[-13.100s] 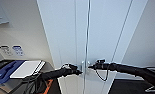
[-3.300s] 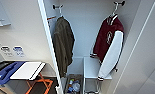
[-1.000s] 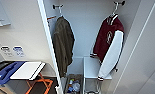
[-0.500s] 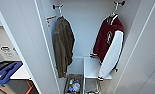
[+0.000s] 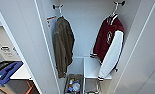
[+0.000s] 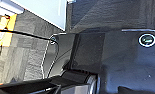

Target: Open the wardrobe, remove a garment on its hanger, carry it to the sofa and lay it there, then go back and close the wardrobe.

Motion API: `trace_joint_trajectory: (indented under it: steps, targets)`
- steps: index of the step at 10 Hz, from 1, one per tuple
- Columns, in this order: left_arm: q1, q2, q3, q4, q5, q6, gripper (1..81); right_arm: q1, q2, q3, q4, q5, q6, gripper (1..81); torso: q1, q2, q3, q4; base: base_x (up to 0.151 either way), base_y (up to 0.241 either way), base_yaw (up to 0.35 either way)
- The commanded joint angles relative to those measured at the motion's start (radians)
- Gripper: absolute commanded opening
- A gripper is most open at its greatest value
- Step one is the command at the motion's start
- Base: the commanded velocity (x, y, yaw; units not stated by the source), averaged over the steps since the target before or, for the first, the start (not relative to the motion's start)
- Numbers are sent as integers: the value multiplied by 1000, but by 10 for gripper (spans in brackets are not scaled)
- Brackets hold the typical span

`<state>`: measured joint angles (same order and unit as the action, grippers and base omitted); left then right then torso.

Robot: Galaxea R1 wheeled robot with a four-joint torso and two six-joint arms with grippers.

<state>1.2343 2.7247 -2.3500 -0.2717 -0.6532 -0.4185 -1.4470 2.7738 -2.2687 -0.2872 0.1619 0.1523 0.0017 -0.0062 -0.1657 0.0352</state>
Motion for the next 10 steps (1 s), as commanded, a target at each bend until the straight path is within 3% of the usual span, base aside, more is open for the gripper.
trace_joint_trajectory:
  steps: [1,4,6,8,10]
  targets:
    - [56,-69,14,624,204,27,811,115,0,23,-89,-200,-5,811,0,0,0,0,0,0,0]
    - [138,-37,-15,654,328,33,811,82,75,-127,-72,-193,4,811,0,0,0,0,0,0,0]
    - [182,33,-110,663,372,35,811,47,144,-267,-69,-180,9,811,0,0,0,0,0,0,0]
    - [207,106,-181,677,460,38,811,10,166,-304,-55,-180,10,811,0,0,0,0,0,0,0]
    - [221,172,-244,715,572,38,811,-26,178,-313,17,-180,12,811,0,0,0,0,0,0,0]
